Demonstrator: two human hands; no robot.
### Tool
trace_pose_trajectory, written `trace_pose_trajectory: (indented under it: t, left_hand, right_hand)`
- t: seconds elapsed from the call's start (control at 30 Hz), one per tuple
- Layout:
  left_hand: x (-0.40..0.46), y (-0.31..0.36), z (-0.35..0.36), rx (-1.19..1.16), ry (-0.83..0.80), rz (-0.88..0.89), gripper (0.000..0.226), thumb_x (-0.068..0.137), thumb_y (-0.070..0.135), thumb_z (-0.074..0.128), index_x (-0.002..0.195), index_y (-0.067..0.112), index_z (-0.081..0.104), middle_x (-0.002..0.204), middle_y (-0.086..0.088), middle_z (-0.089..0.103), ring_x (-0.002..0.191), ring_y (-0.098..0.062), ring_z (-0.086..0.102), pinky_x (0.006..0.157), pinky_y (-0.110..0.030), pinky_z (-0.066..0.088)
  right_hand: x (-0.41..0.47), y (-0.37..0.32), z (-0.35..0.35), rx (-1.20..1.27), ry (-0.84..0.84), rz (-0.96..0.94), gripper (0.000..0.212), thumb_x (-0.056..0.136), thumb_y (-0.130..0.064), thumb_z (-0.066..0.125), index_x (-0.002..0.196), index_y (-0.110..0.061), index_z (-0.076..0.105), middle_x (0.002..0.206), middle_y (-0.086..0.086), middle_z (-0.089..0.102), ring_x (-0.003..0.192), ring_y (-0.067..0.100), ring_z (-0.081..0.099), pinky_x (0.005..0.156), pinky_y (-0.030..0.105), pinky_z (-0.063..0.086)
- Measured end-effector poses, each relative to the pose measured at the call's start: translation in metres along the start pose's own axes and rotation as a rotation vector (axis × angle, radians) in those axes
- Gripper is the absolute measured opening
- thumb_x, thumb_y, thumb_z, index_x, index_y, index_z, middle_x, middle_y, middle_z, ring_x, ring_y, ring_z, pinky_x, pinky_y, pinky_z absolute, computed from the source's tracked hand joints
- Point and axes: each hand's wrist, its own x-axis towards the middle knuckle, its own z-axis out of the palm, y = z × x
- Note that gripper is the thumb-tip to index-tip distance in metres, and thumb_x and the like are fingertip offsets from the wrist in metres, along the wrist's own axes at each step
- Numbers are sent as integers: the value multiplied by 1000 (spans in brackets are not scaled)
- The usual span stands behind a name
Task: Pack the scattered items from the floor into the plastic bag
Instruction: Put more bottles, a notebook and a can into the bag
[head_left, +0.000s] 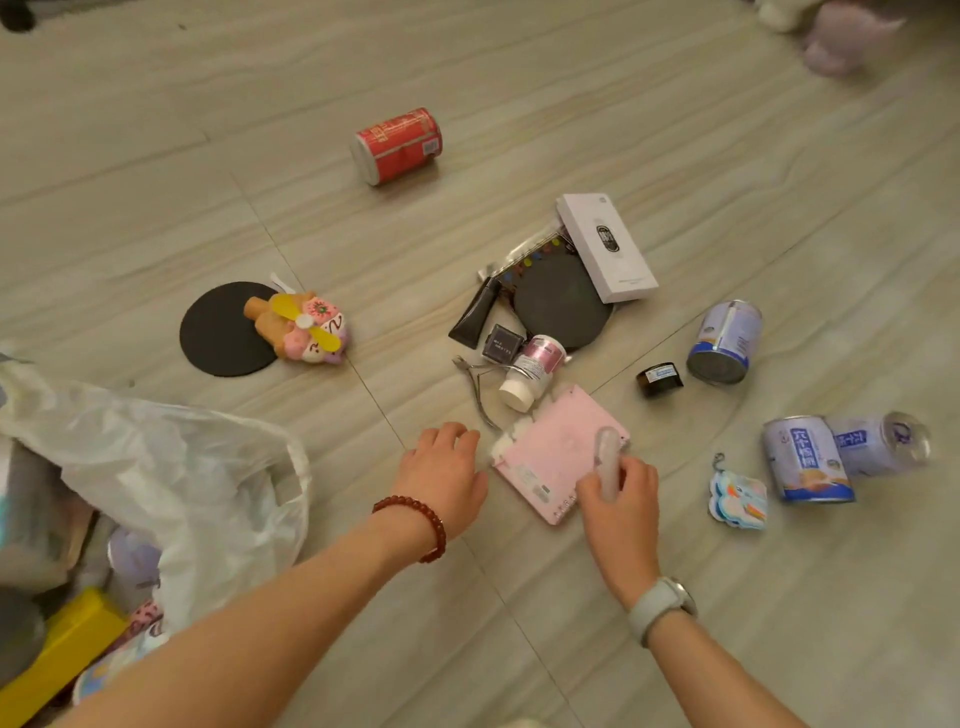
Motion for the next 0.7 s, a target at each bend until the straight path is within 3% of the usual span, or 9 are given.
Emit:
trace_pose_trajectory:
  t: [0.1, 0.2, 0.3, 0.37, 0.47, 0.6, 0.7]
  left_hand:
    - [20, 24, 18, -93, -29, -97, 52, 89, 30, 44, 135, 11, 29, 143, -6, 29, 130, -27, 25, 101, -40, 33]
    - [30, 40, 31, -224, -43, -185, 58, 86, 32, 51, 134, 6, 30, 141, -9, 27, 128, -28, 24, 104, -36, 30]
    - [30, 48, 34, -636, -63, -322, 58, 86, 25, 56, 134, 5, 28, 136, -15, 37, 125, -29, 37, 103, -33, 32]
    - [27, 46, 33, -799, -61, -377, 52, 87, 19, 55, 131, 6, 29, 127, -16, 49, 112, -28, 50, 93, -32, 40]
    - [17, 34, 31, -784, -8, -355, 30, 89, 13, 50, 118, 9, 41, 116, -15, 57, 89, -23, 53, 81, -30, 46]
    - [2, 15, 15, -797, -2, -260, 20, 89, 9, 51, 103, 18, 40, 110, -13, 57, 93, -29, 60, 85, -44, 52]
    - [-15, 0, -18, -604, 3, -101, 25, 90, 14, 50, 115, 18, 45, 104, -4, 52, 95, -25, 57, 86, -31, 48]
  right_hand:
    - [23, 2, -9, 107, 40, 235, 8, 83, -10, 52, 77, -6, 48, 76, 5, 48, 80, 28, 49, 68, 30, 35]
    - [19, 1, -7, 153, -11, 267, 5, 85, -9, 51, 86, -8, 46, 77, 3, 50, 71, 22, 48, 57, 28, 31]
    - [7, 2, 1, 217, 6, 247, 7, 84, -8, 51, 89, -10, 47, 87, 7, 54, 75, 22, 50, 61, 28, 34]
    - [2, 5, 4, 275, 26, 269, 9, 84, -9, 51, 92, -9, 48, 89, 9, 56, 75, 20, 52, 64, 29, 38]
    - [-2, 13, 5, 324, 50, 316, 13, 83, -10, 52, 96, -9, 50, 90, 12, 59, 78, 25, 55, 68, 32, 41]
    - [-9, 10, 3, 329, 104, 273, 13, 83, -11, 51, 96, -9, 52, 88, 14, 61, 72, 25, 55, 66, 33, 44]
    - [-18, -5, -2, 285, 148, 111, 14, 87, -11, 49, 101, -7, 51, 77, 5, 55, 62, 18, 48, 58, 29, 40]
